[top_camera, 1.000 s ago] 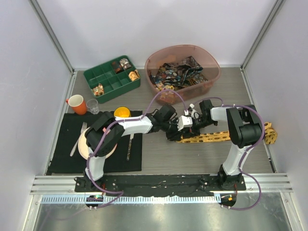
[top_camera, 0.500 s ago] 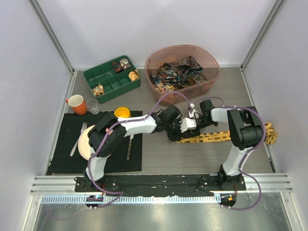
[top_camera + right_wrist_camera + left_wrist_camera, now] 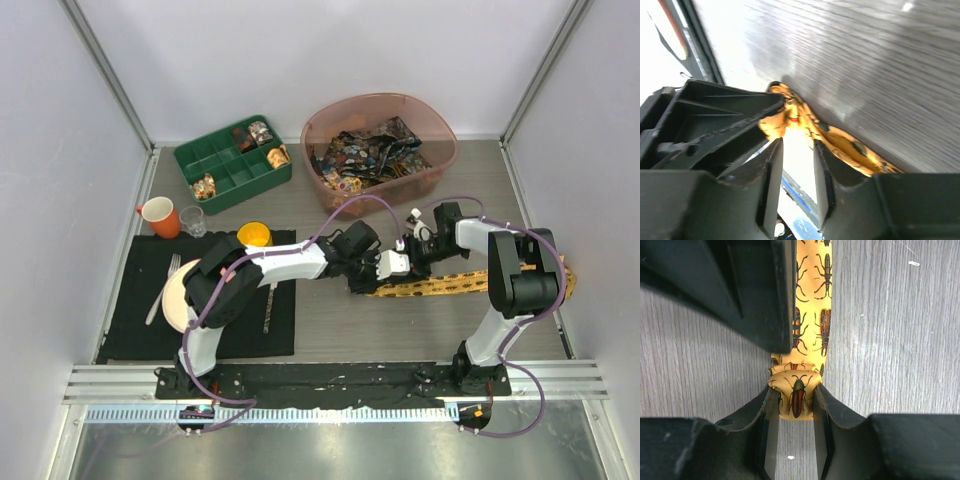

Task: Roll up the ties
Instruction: Roll the tie at the center of the board.

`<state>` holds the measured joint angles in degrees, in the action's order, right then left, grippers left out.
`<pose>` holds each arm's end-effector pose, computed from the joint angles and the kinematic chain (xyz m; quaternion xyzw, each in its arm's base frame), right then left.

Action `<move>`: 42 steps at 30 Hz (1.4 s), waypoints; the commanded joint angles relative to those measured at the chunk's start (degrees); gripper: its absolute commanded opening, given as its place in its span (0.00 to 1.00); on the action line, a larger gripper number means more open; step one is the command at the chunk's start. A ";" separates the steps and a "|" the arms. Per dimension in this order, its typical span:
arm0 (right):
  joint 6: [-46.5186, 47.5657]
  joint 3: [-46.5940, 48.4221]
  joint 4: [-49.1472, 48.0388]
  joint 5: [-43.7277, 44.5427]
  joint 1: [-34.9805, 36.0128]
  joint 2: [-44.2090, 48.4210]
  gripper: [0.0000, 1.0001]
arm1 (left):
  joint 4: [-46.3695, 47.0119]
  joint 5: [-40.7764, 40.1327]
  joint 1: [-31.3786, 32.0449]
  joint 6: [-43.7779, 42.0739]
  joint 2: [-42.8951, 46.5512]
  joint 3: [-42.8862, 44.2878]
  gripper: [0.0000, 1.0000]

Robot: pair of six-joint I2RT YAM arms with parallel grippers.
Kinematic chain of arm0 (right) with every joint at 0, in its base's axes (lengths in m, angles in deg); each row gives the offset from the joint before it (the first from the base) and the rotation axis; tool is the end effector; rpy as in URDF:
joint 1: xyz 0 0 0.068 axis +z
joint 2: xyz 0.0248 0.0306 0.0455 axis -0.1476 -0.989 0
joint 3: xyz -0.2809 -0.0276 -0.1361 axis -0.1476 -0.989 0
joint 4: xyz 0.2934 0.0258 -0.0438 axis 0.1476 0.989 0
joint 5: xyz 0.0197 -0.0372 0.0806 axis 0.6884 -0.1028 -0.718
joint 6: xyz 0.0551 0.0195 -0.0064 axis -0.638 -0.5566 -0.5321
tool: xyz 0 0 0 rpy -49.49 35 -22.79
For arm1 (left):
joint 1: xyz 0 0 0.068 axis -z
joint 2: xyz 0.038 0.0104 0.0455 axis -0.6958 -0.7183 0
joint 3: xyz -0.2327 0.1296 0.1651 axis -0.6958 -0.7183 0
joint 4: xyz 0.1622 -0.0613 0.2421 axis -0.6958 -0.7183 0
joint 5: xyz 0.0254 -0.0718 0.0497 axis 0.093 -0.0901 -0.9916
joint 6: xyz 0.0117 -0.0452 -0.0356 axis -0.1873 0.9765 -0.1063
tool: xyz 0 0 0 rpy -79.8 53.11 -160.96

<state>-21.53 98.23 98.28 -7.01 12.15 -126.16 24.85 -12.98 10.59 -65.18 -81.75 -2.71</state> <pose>0.3156 0.0516 0.1399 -0.0075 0.9147 0.4030 0.0287 0.2602 -0.3947 0.1671 0.6391 0.6769 -0.2560 0.2605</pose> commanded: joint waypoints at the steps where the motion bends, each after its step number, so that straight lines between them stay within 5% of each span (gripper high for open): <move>1: -2.87 -0.33 -2.83 -5.92 0.82 2.95 0.40 | -11.11 -4.27 -0.09 -1.55 -5.10 -1.77 0.32; 14: -5.16 -2.27 -8.29 -3.38 4.77 0.94 0.39 | -11.90 -3.74 -0.01 -1.02 -5.71 -0.98 0.33; 21: -3.94 -2.53 -7.95 -2.94 5.74 -2.05 0.29 | -12.07 -4.18 -0.10 -0.32 -5.36 -1.68 0.33; 24: -2.97 -2.71 -7.50 -0.76 5.74 -2.14 0.12 | -11.72 -4.18 -0.10 0.21 -4.93 -2.38 0.34; 25: -2.10 -2.53 -6.46 -0.05 5.74 -2.32 0.01 | -11.46 -4.27 -0.10 0.47 -4.49 -2.47 0.36; 32: -0.15 -2.18 -1.79 6.98 4.87 -3.81 0.01 | -6.55 1.26 -3.08 4.69 -0.89 -3.70 0.69; 42: -1.91 -1.04 -2.93 10.95 4.86 -6.27 0.01 | 5.77 4.35 -2.82 5.31 0.18 -4.50 0.79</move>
<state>-24.89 97.05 95.74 -6.47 16.96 -129.36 30.21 -9.03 7.64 -61.01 -80.04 -7.58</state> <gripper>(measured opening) 0.038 0.783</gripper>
